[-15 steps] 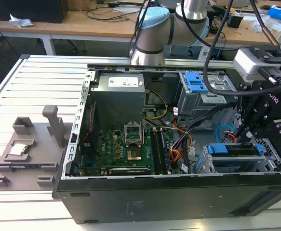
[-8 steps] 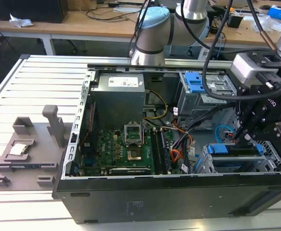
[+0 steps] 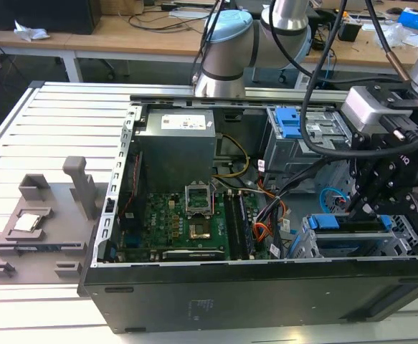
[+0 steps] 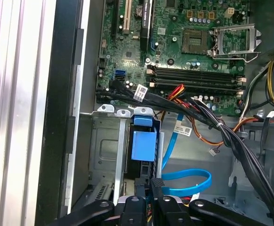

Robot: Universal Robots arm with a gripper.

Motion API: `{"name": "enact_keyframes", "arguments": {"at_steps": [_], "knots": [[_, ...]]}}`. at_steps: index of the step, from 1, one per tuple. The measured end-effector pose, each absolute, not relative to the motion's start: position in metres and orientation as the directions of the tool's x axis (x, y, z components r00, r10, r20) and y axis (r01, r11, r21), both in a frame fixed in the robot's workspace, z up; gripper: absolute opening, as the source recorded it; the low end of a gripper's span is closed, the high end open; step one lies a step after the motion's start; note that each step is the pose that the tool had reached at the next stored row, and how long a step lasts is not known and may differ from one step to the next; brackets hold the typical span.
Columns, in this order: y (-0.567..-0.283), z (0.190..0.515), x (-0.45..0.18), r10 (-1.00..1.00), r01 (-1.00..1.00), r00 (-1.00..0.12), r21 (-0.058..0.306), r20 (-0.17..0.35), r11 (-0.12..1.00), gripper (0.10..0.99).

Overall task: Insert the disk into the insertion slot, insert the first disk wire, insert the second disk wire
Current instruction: 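Insert the second disk wire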

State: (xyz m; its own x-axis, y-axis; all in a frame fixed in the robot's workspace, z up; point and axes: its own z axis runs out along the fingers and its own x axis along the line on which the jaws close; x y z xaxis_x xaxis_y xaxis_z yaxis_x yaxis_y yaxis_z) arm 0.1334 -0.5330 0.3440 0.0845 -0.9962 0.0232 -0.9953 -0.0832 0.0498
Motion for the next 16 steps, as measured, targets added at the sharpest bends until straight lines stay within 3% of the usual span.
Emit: {"name": "enact_keyframes", "arguments": {"at_steps": [16], "knots": [[-0.5362,0.3371,0.1334,-0.997,-0.996,0.077,0.049,0.013,-0.076,0.165]]}}
